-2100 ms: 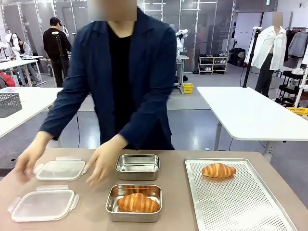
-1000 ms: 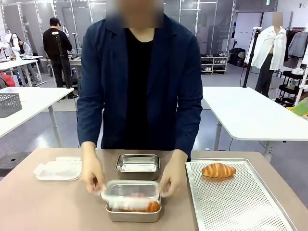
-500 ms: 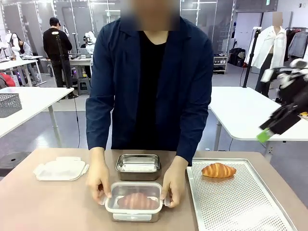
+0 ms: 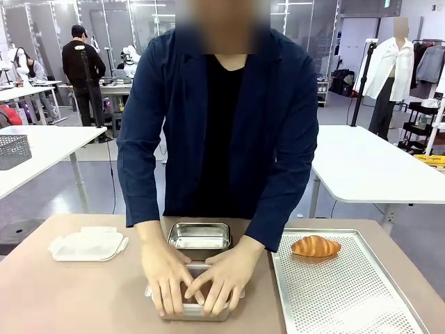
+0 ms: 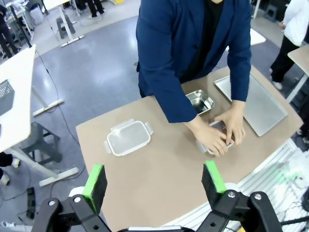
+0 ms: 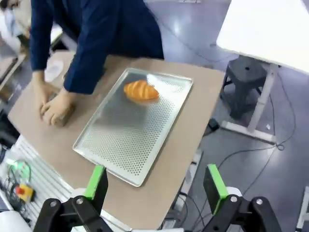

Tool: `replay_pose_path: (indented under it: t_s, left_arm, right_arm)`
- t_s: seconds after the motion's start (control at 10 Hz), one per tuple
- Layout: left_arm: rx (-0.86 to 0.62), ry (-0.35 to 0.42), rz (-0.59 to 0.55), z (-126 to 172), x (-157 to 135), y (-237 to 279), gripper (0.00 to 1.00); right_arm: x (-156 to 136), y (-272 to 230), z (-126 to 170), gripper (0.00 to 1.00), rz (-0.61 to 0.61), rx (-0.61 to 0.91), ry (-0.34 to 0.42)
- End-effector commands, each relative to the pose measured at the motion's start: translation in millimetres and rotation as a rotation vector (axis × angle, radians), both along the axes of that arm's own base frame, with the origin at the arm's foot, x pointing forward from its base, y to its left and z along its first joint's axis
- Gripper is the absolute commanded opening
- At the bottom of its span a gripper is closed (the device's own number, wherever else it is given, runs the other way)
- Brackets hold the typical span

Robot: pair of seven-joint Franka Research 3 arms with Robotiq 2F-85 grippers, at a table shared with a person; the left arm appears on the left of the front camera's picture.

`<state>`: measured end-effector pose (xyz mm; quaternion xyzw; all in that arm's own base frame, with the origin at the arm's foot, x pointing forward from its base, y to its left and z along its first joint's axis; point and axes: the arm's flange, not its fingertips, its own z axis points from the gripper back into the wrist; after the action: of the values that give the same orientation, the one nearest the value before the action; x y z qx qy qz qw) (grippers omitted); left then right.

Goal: Place the bread into the airtight container.
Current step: Pick up a Butter Roll and place it into an empty Airtight Container.

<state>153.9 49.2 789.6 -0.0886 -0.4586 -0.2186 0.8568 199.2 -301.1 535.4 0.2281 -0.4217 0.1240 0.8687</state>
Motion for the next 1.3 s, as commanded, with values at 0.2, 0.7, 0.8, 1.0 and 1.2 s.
replay_pose_path:
  t_s: [0.2,0.7,0.8,1.0,1.2]
  left_arm:
    - [0.002,0.000,-0.004,0.8,0.0,-1.0,1.00]
    - [0.002,0.000,-0.004,0.8,0.0,-1.0,1.00]
    - [0.002,0.000,-0.004,0.8,0.0,-1.0,1.00]
    - [0.002,0.000,-0.004,0.8,0.0,-1.0,1.00]
    - [0.002,0.000,-0.004,0.8,0.0,-1.0,1.00]
  right_arm:
    - [-52.2,3.8,-61.6,1.00,-0.060,0.116,-0.161]
    - [-47.9,-14.1,-30.7,1.00,-0.076,0.076,-0.112]
    - [-47.9,-14.1,-30.7,1.00,-0.076,0.076,-0.112]
    - [-47.9,-14.1,-30.7,1.00,-0.076,0.076,-0.112]
    - [-47.9,-14.1,-30.7,1.00,-0.076,0.076,-0.112]
